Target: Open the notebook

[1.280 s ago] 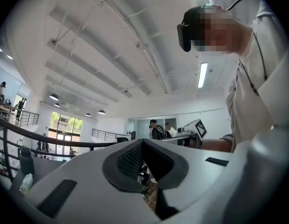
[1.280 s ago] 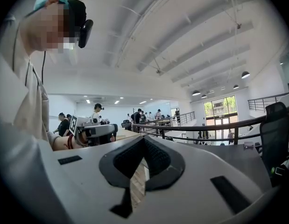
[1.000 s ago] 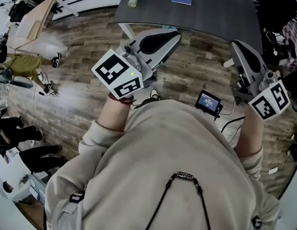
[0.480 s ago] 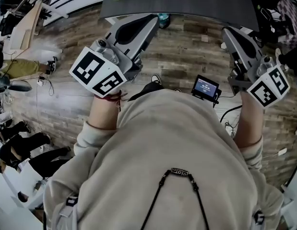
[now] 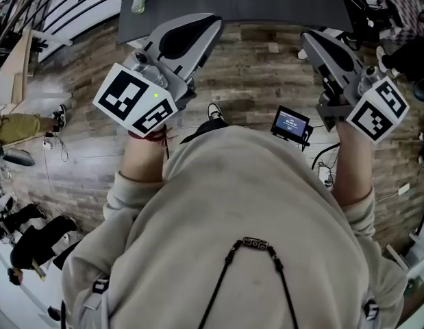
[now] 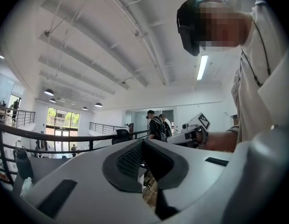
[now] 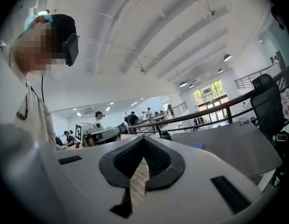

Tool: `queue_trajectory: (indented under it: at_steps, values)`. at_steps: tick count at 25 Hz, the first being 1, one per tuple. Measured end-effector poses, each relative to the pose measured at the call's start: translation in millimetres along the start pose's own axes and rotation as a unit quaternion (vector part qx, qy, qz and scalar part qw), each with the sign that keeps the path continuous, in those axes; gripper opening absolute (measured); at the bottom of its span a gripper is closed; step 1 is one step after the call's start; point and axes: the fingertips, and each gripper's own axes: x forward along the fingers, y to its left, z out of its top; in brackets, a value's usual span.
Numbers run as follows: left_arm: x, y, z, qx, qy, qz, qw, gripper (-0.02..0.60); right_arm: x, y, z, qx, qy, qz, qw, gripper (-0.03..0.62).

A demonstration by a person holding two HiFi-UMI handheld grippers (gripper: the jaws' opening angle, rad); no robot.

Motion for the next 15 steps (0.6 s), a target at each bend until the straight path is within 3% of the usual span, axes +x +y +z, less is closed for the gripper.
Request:
queue_trajectory:
  at_steps: [5, 15]
  values:
    - [8, 14, -8, -0.016, -0.002, -0.020, 0.9997, 0.006, 5, 3, 12, -0.023, -0.013, -0.023, 0.999, 0.015]
    - [6, 22, 2, -0.006, 0.003, -0.056, 0.9984, 0.006, 10, 14, 29, -0.043, -0.019, -0.052, 0.998, 0.015]
